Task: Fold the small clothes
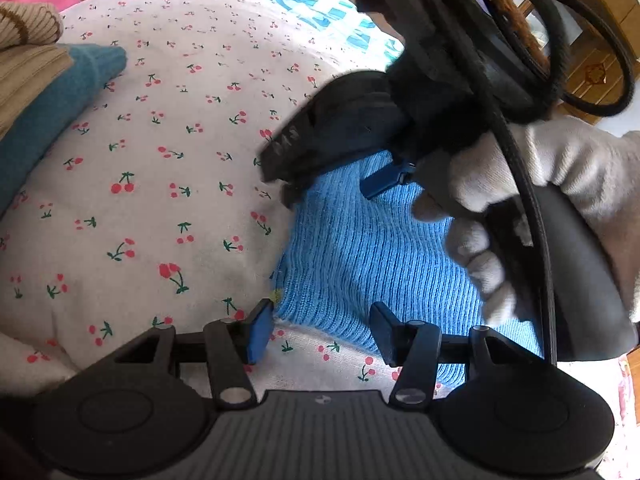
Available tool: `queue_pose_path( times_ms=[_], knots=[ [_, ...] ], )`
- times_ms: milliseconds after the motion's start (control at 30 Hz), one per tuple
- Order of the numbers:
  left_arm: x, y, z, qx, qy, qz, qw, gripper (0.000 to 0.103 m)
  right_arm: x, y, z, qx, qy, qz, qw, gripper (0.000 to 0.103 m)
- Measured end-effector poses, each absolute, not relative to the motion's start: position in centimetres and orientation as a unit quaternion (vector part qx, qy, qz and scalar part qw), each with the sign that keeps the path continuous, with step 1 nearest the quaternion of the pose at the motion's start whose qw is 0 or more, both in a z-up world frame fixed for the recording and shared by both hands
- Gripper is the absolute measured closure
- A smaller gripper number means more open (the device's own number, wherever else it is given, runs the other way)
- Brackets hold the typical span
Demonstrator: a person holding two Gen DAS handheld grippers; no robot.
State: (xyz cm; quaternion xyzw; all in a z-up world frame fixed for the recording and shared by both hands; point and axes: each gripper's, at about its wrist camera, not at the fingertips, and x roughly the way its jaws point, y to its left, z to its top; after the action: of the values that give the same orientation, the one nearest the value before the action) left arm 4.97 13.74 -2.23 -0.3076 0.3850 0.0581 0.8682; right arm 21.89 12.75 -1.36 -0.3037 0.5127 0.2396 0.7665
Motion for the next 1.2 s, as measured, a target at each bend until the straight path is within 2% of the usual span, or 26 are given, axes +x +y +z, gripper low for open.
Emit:
queue_pose_path(
  times_ms=[33, 100, 367, 533, 633, 933, 1167, 1200],
  knots=[
    [4.9, 13.6, -2.1, -0.304, 0.384, 0.059, 0.87, 0.047, 21.8, 12.7, -1.4, -0.315, 0.509, 0.238, 0.764, 0.055],
    [4.9, 13.2, -1.8, -0.292, 0.382, 0.06, 0.875, 0.046, 21.8, 12.6, -1.5, -0.323, 0.509, 0.236, 0.762, 0.06],
    [4.9, 13.3, -1.7, -0.285, 0.38, 0.07, 0.877, 0.045, 22.0, 14.1, -2.2, -0.369, 0.507, 0.232, 0.743, 0.059],
    [4.3, 12.7, -1.2, -0.272, 0.376, 0.077, 0.883, 0.044, 21.3, 12.5, -0.9, -0.357, 0.484, 0.245, 0.761, 0.081],
    [3.9, 12.5, -1.0, -0.27, 0.374, 0.081, 0.884, 0.042, 21.2, 10.9, 0.9, -0.314, 0.482, 0.251, 0.779, 0.086],
    [3.5, 11.2, -0.4, -0.241, 0.355, 0.091, 0.898, 0.021, 22.1, 4.5, 4.5, -0.211, 0.471, 0.254, 0.818, 0.089],
    [6.7, 8.4, 0.0, -0.159, 0.315, 0.087, 0.932, 0.021, 22.6, -0.1, 6.1, -0.127, 0.468, 0.265, 0.833, 0.089],
    [7.0, 7.7, 0.1, -0.136, 0.31, 0.083, 0.937, 0.026, 22.6, -0.7, 6.2, -0.117, 0.468, 0.265, 0.835, 0.089]
  ],
)
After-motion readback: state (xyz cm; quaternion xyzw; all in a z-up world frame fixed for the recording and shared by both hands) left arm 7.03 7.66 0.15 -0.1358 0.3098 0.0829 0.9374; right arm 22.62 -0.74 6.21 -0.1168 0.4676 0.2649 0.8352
